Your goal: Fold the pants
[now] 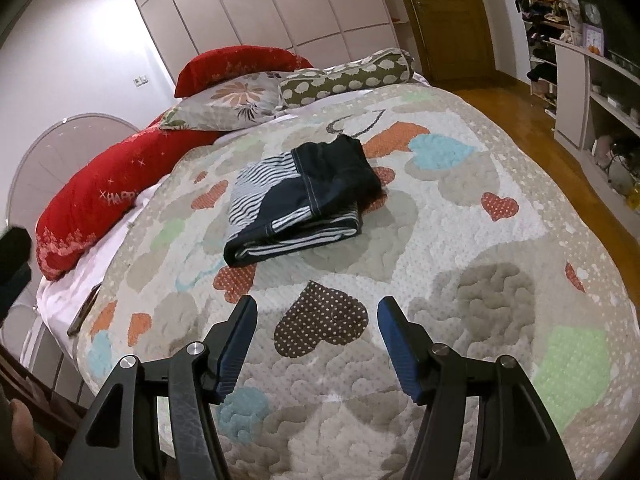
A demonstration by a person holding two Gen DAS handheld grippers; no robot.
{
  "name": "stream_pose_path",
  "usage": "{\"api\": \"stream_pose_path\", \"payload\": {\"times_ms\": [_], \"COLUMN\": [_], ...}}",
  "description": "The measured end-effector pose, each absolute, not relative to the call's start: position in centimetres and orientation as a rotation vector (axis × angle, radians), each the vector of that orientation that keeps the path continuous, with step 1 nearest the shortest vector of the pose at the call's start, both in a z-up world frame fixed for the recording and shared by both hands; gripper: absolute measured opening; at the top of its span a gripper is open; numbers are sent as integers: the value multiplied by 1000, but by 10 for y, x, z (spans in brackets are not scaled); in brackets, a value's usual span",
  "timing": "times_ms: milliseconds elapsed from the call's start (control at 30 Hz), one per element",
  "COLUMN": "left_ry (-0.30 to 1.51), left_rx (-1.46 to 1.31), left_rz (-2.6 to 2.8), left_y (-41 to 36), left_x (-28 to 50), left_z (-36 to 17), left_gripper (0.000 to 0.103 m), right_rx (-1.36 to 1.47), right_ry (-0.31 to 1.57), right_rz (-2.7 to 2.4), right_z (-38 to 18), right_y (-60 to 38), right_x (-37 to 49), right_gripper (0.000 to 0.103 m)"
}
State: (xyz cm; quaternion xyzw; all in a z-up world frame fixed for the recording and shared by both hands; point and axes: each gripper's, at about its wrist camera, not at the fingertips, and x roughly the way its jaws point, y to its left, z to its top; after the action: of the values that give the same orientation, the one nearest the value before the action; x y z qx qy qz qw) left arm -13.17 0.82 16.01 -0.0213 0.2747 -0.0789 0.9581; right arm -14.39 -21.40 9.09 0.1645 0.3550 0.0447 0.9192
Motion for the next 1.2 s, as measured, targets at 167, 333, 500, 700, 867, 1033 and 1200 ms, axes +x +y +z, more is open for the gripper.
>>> {"api": "stream_pose_path", "payload": {"times_ms": [167, 333, 500, 700, 867, 1033, 1200], "left_ry": [606, 633, 660, 712, 743, 753, 762], "left_rx": [-17, -4, 5, -20, -34, -30, -21], "left_rz": [-127, -113, -118, -133, -139, -146, -149], "left_y": [5, 6, 3, 5, 6, 6, 5], "left_x": [-128, -123, -120, -114, -110, -109, -108], "left_z": [151, 146, 140, 132, 126, 122, 117], "left_gripper": [103, 103, 103, 103, 103, 103, 103], "right_rx": [318, 306, 285, 253, 251, 245, 230], "right_ry": [739, 756, 765, 756, 756, 756, 758], "right_rz": [85, 74, 57, 42, 39, 37, 42], "right_z": [89, 86, 84, 85, 86, 85, 84], "right_y": [-208, -207, -205, -202, -201, -200, -199], "right_x": [-143, -141, -141, -143, -143, -143, -143], "right_gripper": [67, 68, 68, 68, 68, 69, 69]}}
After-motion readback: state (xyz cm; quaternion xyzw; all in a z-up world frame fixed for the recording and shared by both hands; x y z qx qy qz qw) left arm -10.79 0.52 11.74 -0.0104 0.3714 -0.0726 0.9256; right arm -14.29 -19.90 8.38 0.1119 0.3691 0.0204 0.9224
